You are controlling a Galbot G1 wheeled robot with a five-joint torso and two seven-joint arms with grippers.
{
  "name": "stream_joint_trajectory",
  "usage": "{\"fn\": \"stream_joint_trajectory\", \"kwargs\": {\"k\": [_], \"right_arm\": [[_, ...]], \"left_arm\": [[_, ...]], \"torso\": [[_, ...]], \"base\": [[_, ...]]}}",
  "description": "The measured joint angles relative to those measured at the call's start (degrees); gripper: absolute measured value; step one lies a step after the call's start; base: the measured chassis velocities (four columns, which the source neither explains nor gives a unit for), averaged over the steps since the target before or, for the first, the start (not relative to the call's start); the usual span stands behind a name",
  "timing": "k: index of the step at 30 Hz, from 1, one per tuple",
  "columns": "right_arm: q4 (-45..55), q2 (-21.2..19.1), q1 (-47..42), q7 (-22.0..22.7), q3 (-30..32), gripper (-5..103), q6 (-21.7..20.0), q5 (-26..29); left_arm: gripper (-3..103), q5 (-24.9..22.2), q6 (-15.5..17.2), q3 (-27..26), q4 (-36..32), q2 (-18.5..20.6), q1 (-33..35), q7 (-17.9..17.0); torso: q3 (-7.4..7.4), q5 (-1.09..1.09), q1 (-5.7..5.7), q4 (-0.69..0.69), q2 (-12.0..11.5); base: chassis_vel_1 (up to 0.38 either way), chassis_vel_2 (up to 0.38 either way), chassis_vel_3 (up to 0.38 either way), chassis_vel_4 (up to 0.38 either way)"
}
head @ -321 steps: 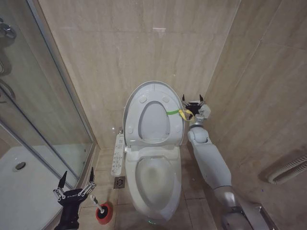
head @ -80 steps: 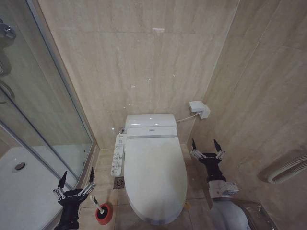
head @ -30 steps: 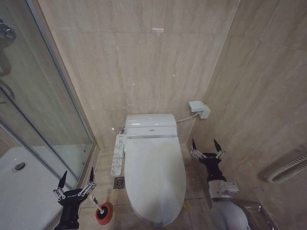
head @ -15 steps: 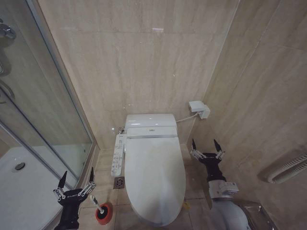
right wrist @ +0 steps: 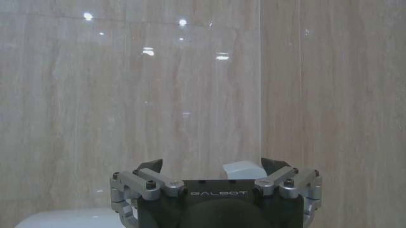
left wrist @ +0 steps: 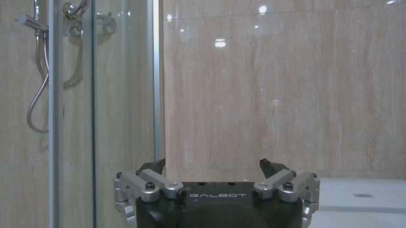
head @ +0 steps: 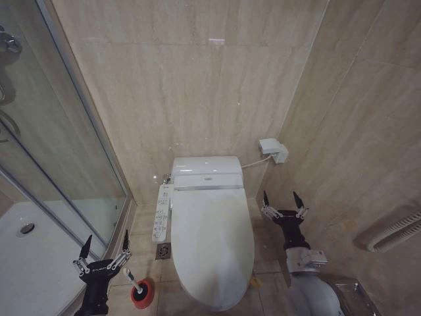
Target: Open the toilet lid, clean the toilet bowl with a toilet brush, close the toilet lid, and flush.
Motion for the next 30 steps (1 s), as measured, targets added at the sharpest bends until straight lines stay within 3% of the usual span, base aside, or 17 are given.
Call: {"fn": "stream_joint_trajectory", "kwargs": {"k": [30], "right_arm": [[0.00,0.00,0.00,0.00,0.00,100,0.00,0.00]], "left_arm": [[97,0.00,0.00,0.00,0.00,0.00,0.00,0.00]], "torso": [[0.00,0.00,0.00,0.00,0.00]], "base": [[0.000,0.000,0.000,0.000]]}}
